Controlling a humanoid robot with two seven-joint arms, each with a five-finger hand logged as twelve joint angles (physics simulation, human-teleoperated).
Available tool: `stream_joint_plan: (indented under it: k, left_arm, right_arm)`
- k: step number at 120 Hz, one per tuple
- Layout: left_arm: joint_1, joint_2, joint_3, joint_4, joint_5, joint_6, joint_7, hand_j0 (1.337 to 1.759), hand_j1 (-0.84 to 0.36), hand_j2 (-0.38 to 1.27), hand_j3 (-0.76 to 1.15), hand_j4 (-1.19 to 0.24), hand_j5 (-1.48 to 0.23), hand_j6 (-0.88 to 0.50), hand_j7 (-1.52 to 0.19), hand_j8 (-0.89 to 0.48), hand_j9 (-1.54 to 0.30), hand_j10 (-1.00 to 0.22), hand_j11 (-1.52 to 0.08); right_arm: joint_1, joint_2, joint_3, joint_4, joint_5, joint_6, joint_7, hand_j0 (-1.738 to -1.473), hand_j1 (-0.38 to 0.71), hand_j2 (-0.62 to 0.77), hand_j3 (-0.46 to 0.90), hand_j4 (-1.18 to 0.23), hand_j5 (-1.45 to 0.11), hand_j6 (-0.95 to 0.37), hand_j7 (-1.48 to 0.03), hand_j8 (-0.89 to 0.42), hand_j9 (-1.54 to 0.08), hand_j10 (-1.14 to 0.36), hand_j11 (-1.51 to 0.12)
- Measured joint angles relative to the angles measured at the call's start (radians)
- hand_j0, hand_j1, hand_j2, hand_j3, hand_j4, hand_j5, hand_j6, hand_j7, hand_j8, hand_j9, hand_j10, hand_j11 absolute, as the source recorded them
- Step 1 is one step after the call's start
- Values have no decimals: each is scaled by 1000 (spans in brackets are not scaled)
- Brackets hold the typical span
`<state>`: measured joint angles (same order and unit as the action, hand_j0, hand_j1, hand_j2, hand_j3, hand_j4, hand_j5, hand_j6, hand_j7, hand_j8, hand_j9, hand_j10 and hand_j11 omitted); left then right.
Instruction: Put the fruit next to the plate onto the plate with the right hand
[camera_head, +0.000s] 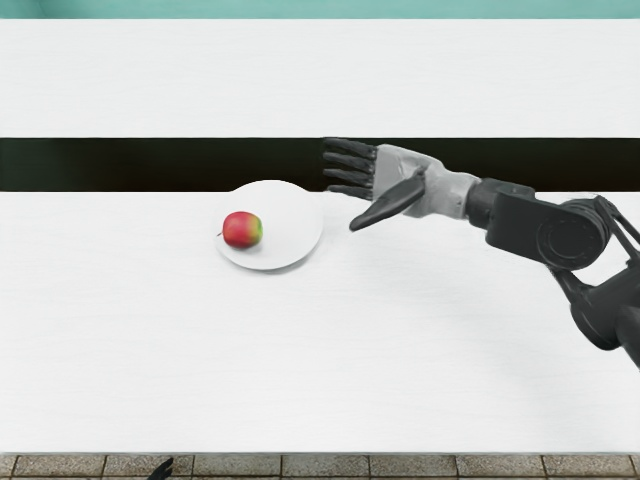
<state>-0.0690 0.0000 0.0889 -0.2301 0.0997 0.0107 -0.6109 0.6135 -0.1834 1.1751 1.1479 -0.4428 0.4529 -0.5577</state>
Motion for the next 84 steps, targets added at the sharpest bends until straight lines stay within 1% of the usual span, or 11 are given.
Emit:
stream_joint_plan:
  k: [16,36,48,58,64,84]
  left_arm:
    - [0,0,0,0,0,0,0,1658,336,2,0,-11,-14,-11,-14,-11,-14,-11,-14]
    - [0,0,0,0,0,0,0,1658,337,2,0,-10,-13,-10,-13,-10,-13,-10,-13]
    - [0,0,0,0,0,0,0,1658,337,2,0,-11,-14,-11,-14,-11,-14,-10,-14]
    - [0,0,0,0,0,0,0,1658,336,2,0,-11,-14,-11,-14,-11,-14,-11,-14]
    - [0,0,0,0,0,0,0,1658,336,2,0,-11,-14,-11,-14,-11,-14,-11,-14]
    - [0,0,0,0,0,0,0,1658,337,2,0,-11,-13,-11,-13,-11,-13,-10,-13]
  right_arm:
    - [-46,-18,52,-4,97,26,3,-1658,-349,0,0,0,-1,0,-1,0,-1,0,-1]
    - [-81,-31,122,-9,157,35,4,-1658,-349,0,0,0,0,1,-1,1,-1,0,-1]
    - [-128,-38,154,-8,170,42,4,-1658,-349,0,0,0,0,1,0,1,0,0,0]
    - [-156,-62,207,-5,177,55,4,-1658,-349,0,0,0,0,1,0,1,0,1,0]
    - [-168,-87,233,-4,208,69,4,-1658,-349,0,0,0,0,1,0,1,0,1,0]
    - [-202,-151,270,-2,270,90,4,-1658,-349,0,0,0,0,2,0,1,0,1,0]
